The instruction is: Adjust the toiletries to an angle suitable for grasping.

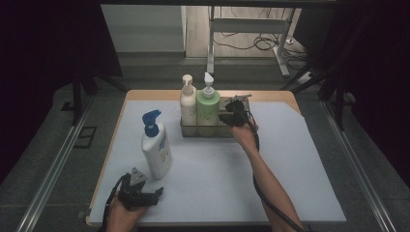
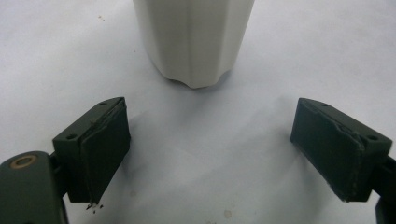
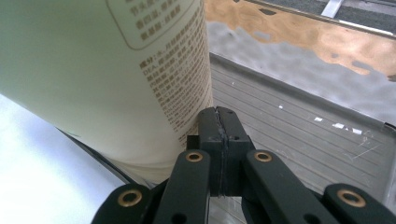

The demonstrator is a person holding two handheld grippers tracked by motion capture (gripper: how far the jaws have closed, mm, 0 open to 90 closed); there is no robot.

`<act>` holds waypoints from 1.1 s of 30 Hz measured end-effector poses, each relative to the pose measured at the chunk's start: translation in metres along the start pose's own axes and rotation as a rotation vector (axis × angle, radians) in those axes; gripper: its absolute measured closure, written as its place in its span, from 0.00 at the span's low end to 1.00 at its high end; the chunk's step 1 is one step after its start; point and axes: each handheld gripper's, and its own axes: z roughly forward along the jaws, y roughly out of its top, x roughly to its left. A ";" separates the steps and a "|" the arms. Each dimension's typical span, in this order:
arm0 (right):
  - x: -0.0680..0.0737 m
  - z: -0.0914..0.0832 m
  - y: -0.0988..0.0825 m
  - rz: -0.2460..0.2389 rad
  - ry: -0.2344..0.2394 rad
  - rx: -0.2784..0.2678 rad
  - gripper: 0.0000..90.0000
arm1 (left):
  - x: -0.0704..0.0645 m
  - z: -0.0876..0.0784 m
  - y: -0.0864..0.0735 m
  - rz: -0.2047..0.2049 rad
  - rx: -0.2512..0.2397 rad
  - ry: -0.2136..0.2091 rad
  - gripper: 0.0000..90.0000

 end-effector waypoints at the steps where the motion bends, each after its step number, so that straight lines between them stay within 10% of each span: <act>1: 0.000 0.000 0.000 0.000 0.000 0.000 1.00 | 0.000 0.000 0.000 0.000 0.000 0.000 0.13; 20: 0.002 -0.008 -0.006 -0.043 -0.023 -0.006 0.94 | 0.000 0.000 0.000 0.000 0.000 0.000 0.13; 33: 0.000 -0.036 -0.011 -0.062 -0.007 -0.032 0.61 | 0.000 0.000 0.000 -0.001 -0.001 -0.001 0.13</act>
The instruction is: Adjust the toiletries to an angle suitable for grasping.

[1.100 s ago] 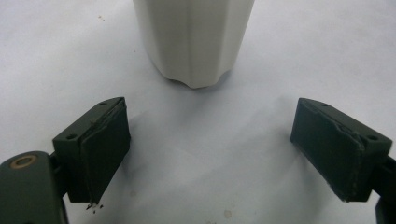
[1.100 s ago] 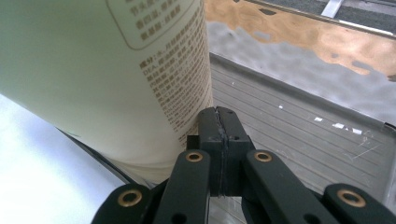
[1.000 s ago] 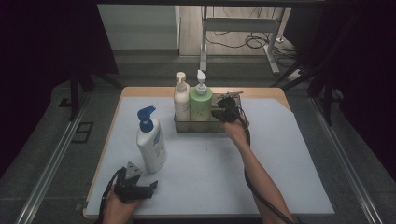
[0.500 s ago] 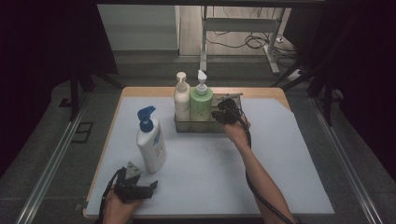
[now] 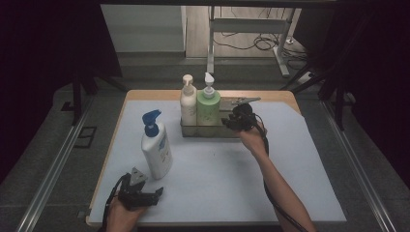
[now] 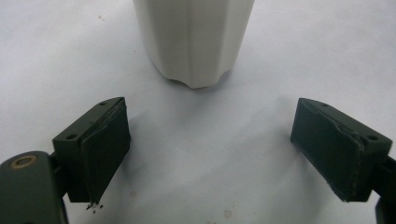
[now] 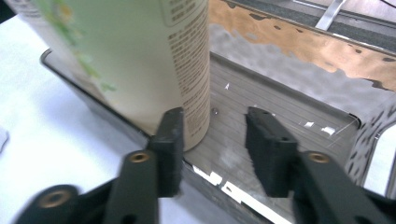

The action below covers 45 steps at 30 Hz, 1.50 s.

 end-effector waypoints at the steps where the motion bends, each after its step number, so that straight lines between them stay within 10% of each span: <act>1: 0.000 -0.002 -0.001 -0.004 0.002 0.002 0.56 | 0.000 0.000 0.000 0.000 0.000 0.000 0.13; 14: 0.007 -0.032 -0.009 -0.098 0.030 -0.007 0.24 | 0.000 0.000 0.000 -0.001 0.000 -0.001 0.13; 45: 0.009 -0.085 -0.070 -0.160 0.053 0.017 0.13 | 0.000 0.000 0.000 -0.001 0.000 0.000 0.13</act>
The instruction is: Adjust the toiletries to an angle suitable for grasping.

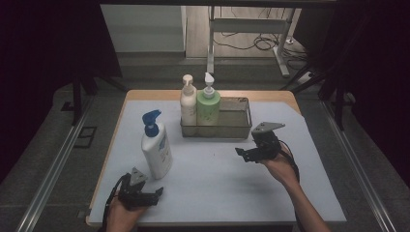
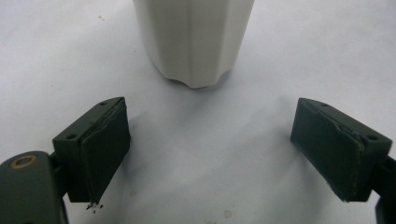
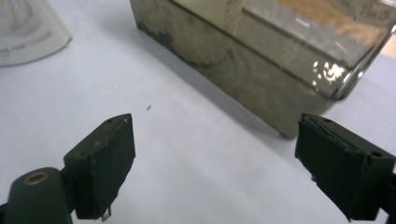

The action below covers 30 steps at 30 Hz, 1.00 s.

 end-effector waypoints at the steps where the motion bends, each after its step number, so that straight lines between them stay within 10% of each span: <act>1: -0.001 -0.002 -0.006 0.006 0.004 0.001 0.12 | 0.000 0.000 0.000 0.000 0.000 0.000 0.13; 30: -0.003 -0.013 -0.086 0.059 -0.041 0.061 0.00 | 0.000 0.000 0.000 0.001 0.001 0.001 0.13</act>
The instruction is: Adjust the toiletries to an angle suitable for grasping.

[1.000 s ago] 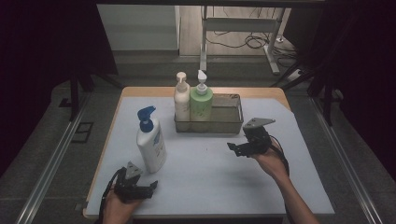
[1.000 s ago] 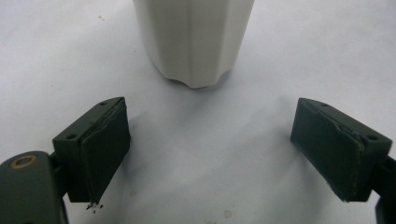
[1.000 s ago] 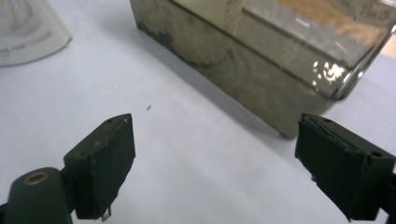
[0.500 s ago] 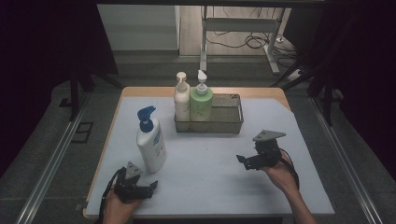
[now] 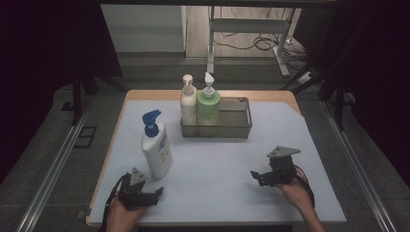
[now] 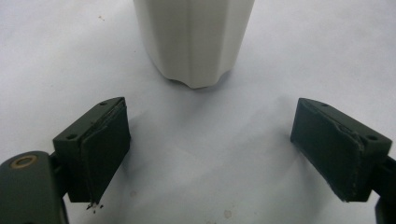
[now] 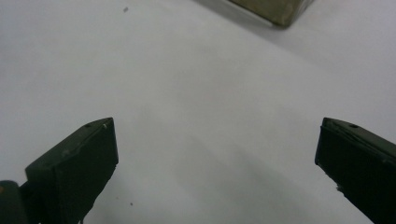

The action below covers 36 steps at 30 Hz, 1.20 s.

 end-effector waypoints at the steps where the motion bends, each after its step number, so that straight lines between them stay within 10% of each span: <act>1: 0.000 0.001 -0.002 0.004 0.000 0.004 0.00 | 0.000 0.000 0.000 0.000 0.000 0.000 0.13; 22: -0.006 0.013 -0.035 0.027 -0.006 0.017 0.00 | 0.001 -0.002 0.002 0.013 0.010 -0.005 0.16; 36: -0.006 0.013 -0.035 0.027 -0.007 0.016 0.00 | 0.011 -0.013 0.003 -0.003 0.020 -0.041 0.43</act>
